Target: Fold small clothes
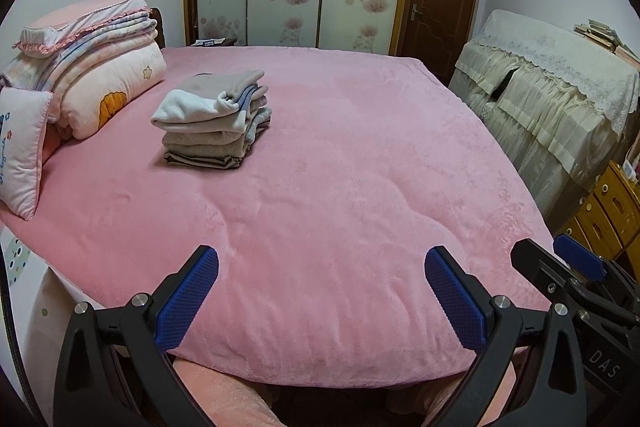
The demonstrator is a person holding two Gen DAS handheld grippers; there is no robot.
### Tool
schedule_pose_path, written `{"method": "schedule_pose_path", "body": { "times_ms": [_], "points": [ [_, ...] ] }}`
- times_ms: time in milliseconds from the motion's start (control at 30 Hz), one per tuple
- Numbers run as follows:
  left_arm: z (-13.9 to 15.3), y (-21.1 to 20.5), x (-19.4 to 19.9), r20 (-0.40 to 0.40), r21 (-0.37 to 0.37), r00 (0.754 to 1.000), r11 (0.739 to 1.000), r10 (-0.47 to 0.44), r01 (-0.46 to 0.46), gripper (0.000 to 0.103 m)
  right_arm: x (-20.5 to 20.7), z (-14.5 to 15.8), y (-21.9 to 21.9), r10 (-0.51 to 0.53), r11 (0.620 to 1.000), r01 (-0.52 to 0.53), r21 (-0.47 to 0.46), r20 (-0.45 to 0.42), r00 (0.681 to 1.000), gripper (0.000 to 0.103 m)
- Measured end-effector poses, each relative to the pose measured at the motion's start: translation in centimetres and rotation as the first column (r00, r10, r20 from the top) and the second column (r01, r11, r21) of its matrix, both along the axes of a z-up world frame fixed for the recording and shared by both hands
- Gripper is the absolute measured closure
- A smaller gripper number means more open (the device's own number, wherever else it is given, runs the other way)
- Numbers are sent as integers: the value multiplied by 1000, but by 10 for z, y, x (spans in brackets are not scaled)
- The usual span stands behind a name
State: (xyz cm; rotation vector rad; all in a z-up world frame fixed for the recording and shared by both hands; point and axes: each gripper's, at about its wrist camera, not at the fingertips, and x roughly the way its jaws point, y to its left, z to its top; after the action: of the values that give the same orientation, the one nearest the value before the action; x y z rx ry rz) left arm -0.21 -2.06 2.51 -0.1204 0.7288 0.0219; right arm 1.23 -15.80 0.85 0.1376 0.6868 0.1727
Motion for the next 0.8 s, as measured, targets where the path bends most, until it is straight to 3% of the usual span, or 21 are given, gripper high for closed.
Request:
{"method": "schedule_pose_path", "body": {
  "times_ms": [800],
  "points": [
    [-2,-5,-3,-12,25,1000,1000,6,-6,1,-2,2,-3,-33,998,35,-61,34,999,27]
  ]
}}
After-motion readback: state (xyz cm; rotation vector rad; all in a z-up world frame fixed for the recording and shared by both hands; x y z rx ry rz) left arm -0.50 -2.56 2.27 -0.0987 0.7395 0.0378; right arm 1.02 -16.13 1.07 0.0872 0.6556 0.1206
